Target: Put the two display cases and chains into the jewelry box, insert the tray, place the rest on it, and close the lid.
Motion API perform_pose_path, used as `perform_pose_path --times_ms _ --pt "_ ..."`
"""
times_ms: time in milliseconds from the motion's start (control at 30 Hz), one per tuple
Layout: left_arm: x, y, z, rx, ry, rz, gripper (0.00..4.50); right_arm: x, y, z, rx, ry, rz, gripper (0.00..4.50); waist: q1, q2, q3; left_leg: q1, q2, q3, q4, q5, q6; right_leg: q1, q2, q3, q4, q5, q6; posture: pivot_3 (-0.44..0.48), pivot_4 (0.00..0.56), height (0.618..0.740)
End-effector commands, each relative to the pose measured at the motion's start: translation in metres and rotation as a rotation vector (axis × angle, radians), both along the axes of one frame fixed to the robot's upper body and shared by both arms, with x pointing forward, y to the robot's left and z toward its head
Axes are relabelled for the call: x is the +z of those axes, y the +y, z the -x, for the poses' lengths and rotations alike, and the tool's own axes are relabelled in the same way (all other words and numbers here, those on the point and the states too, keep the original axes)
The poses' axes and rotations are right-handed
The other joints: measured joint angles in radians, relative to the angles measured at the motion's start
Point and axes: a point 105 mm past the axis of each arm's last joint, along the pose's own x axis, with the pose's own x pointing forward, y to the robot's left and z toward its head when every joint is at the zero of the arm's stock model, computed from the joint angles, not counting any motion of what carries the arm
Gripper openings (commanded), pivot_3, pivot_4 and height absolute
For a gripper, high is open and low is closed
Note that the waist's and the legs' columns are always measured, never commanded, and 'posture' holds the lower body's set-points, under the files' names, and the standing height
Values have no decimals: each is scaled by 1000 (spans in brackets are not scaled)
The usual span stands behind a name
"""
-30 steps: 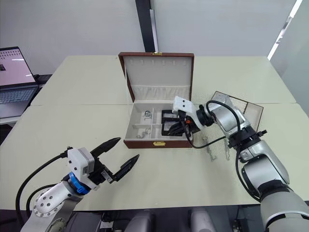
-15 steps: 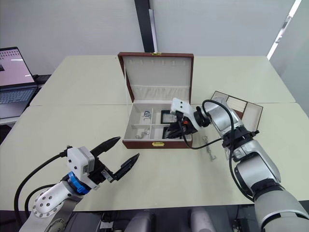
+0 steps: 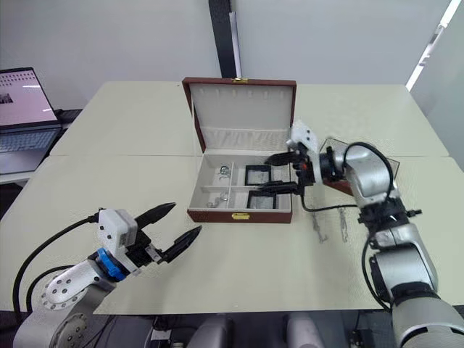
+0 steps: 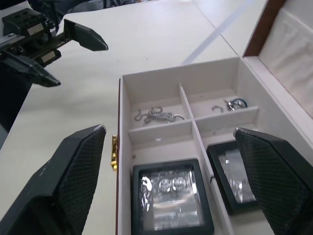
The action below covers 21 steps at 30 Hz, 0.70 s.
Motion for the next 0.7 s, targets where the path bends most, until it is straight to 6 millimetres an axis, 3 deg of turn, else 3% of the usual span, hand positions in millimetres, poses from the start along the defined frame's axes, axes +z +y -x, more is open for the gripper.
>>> perform_pose_path --times_ms 33,400,533,700 --pt "11 21 -4 22 -8 -24 4500 13 -27 7 -79 -94 -76 4480 -1 0 0 0 1 -1 0 0 0 0 1 0 0 0 0 0 150 740" --pt "21 120 -15 232 8 -121 4500 -31 -156 41 -579 -66 -90 4480 -3 2 1 2 1 1 -1 0 0 1 1 1 1 0 0 0 150 740" --pt "18 143 -15 279 25 -146 4500 -47 -186 51 -708 -33 -82 4480 -4 2 1 2 1 2 -1 0 0 1 1 1 0 0 0 0 150 740" --pt "16 159 -17 317 32 -152 4500 -58 -205 57 -793 -26 -53 4480 -5 2 1 3 1 2 -1 0 0 1 1 1 1 0 0 0 150 740"
